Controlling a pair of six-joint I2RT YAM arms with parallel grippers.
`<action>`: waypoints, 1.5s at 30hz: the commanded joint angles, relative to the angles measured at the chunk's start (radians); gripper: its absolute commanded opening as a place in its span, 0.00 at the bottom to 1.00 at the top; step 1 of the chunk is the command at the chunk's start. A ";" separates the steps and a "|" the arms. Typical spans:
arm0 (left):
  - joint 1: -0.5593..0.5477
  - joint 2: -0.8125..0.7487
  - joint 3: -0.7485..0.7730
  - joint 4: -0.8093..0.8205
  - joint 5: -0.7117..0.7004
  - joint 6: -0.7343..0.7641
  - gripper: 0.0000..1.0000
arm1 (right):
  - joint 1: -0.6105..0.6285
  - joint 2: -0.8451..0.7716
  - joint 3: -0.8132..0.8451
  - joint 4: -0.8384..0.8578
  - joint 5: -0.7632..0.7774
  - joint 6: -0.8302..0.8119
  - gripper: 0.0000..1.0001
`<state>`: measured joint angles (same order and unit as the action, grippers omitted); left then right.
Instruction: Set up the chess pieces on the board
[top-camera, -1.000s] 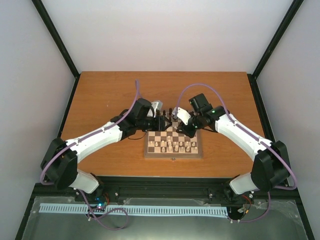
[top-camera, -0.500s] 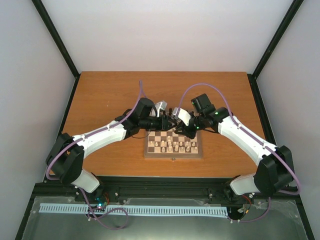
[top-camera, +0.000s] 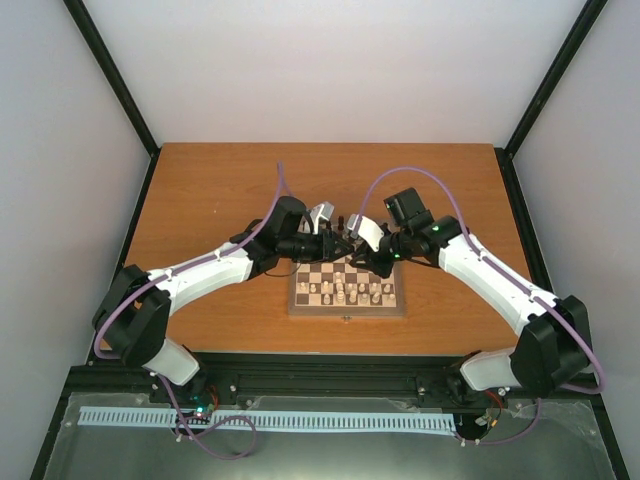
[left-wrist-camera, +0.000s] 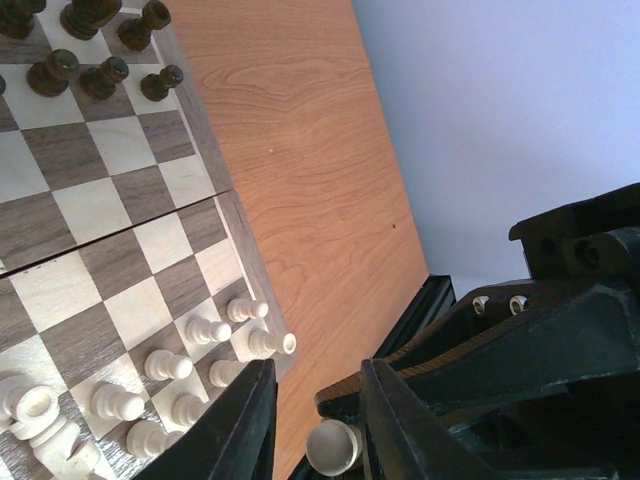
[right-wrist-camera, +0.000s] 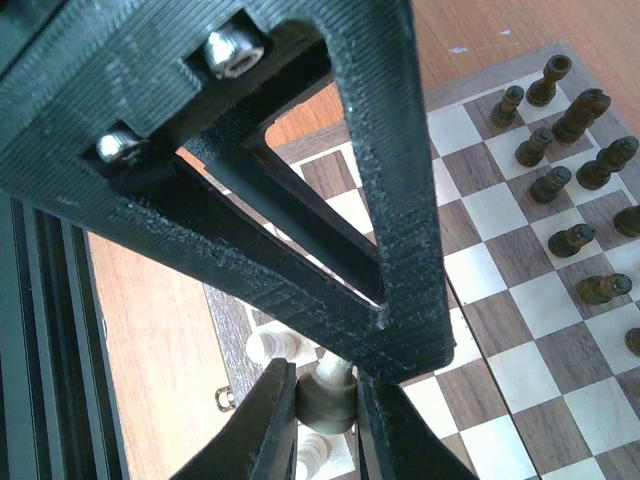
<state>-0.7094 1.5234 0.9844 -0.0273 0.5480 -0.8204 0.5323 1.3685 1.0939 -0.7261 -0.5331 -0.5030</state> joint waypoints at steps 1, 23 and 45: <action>0.002 0.015 -0.001 0.052 0.057 -0.034 0.26 | 0.000 -0.040 -0.006 0.061 -0.010 0.017 0.12; -0.011 0.014 -0.012 0.138 0.071 -0.208 0.24 | -0.002 -0.040 -0.001 0.166 0.070 0.168 0.11; -0.038 -0.035 -0.009 0.004 -0.215 0.018 0.09 | -0.026 -0.078 -0.033 0.168 0.071 0.160 0.43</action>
<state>-0.7258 1.5352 0.9695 0.0658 0.4870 -0.9730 0.5270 1.3415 1.0752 -0.6182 -0.4549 -0.3225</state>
